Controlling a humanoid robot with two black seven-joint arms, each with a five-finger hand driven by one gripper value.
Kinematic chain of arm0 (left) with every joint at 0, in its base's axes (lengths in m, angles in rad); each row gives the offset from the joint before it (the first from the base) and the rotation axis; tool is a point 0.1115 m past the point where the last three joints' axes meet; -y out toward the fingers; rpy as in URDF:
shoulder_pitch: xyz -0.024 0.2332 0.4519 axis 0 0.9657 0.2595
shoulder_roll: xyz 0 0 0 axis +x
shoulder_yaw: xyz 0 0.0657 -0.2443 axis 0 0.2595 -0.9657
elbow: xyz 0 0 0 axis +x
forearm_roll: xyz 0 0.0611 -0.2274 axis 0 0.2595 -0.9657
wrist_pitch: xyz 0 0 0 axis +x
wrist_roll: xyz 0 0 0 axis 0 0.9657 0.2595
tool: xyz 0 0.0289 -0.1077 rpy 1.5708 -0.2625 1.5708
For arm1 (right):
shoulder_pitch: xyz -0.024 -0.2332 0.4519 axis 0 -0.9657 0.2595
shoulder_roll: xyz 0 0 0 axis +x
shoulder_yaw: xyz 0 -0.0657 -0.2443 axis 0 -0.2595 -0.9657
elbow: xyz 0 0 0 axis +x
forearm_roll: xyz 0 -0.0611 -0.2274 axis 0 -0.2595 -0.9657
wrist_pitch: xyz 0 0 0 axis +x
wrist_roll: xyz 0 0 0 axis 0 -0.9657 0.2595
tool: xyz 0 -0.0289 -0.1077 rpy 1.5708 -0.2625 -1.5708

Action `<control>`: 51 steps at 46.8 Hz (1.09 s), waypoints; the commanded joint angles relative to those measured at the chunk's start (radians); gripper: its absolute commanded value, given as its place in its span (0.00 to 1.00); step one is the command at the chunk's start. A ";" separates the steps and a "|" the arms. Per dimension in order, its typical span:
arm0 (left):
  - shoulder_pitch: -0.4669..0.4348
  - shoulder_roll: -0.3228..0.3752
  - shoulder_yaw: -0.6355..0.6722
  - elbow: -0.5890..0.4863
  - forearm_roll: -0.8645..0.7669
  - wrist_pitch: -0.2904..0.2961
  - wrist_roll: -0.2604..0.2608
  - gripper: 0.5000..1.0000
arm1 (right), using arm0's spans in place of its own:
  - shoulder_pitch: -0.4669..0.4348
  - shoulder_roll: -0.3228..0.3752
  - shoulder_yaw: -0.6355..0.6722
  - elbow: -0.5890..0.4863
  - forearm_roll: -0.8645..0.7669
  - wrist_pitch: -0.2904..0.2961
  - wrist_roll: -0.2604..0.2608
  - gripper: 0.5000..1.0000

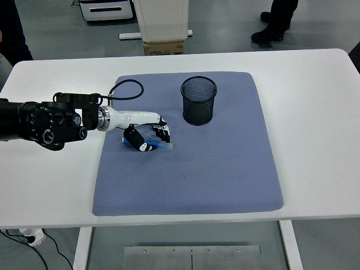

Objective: Left hand places marker in pen holder

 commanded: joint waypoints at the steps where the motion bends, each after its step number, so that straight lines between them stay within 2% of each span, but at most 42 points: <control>1: 0.001 0.000 0.000 0.000 0.001 0.001 0.000 0.24 | 0.000 0.000 0.000 0.000 0.000 0.000 0.000 1.00; 16: 0.003 0.002 0.000 0.000 0.029 0.004 -0.002 0.24 | 0.000 0.000 0.000 0.000 0.000 0.000 0.000 1.00; 24: 0.003 0.000 0.000 0.000 0.029 0.003 -0.002 0.06 | 0.000 0.000 0.000 0.000 0.000 0.000 0.000 1.00; 33: 0.003 0.000 0.000 0.001 0.050 0.004 -0.006 0.00 | 0.000 0.000 0.000 0.000 0.000 0.000 0.000 1.00; 51: 0.003 0.005 -0.006 0.014 0.032 0.003 -0.019 0.00 | 0.000 0.000 0.000 0.000 0.000 0.000 0.000 1.00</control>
